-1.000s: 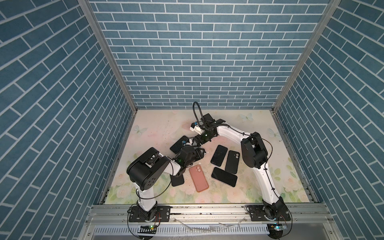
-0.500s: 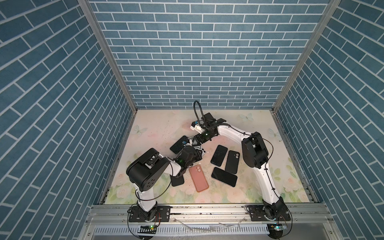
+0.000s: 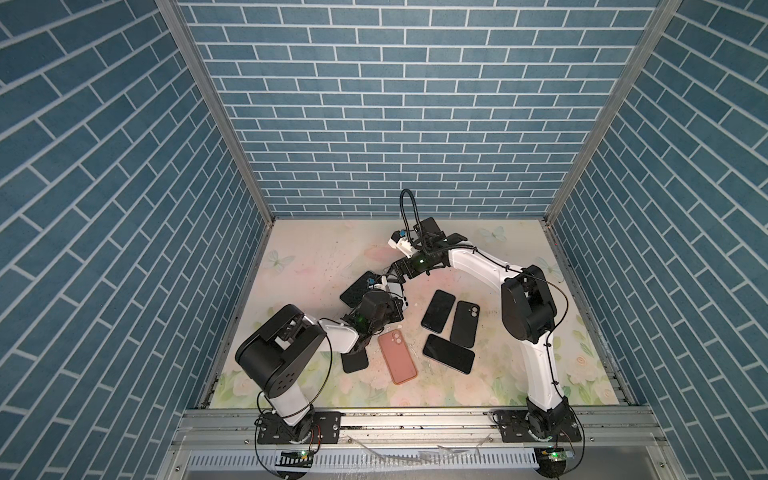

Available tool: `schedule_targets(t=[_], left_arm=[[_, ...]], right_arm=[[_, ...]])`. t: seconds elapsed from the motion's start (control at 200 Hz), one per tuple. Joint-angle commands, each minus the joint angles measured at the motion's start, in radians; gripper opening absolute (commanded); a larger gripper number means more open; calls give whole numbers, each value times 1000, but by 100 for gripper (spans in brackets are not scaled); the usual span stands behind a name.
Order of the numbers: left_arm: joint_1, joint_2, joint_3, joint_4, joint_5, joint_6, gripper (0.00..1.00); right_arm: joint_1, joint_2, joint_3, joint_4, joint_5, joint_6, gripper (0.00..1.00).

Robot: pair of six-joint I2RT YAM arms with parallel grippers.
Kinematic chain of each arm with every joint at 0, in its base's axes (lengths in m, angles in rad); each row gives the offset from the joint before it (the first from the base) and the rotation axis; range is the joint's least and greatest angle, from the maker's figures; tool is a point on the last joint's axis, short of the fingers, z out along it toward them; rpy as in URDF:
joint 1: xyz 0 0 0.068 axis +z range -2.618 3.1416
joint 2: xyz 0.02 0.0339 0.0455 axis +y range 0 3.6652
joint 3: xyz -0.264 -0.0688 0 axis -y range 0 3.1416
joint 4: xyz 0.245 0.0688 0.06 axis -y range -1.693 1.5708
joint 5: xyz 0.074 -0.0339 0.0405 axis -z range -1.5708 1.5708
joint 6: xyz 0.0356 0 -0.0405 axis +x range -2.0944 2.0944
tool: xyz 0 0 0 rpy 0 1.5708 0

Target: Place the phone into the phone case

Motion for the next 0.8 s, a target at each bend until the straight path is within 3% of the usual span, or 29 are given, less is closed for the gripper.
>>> schedule_targets(t=[0.0,0.195,0.375,0.625,0.795], left_arm=[[-7,-84,70,-141,-7,176,1],[-7,-190,161,-354,-77,374,1],[-7,-233,241,-492,-217,537,0],[-7,-244,308,-475,-382,879,0],[-7,-261,347,-428,-485,1147,0]], right_arm=[[-17,-102,-25,40,1,16,99],[-50,-235,-95,70,26,35,99],[-98,-421,-228,170,70,109,99],[-145,-674,-436,336,152,238,98],[-163,-752,-438,149,302,236,93]])
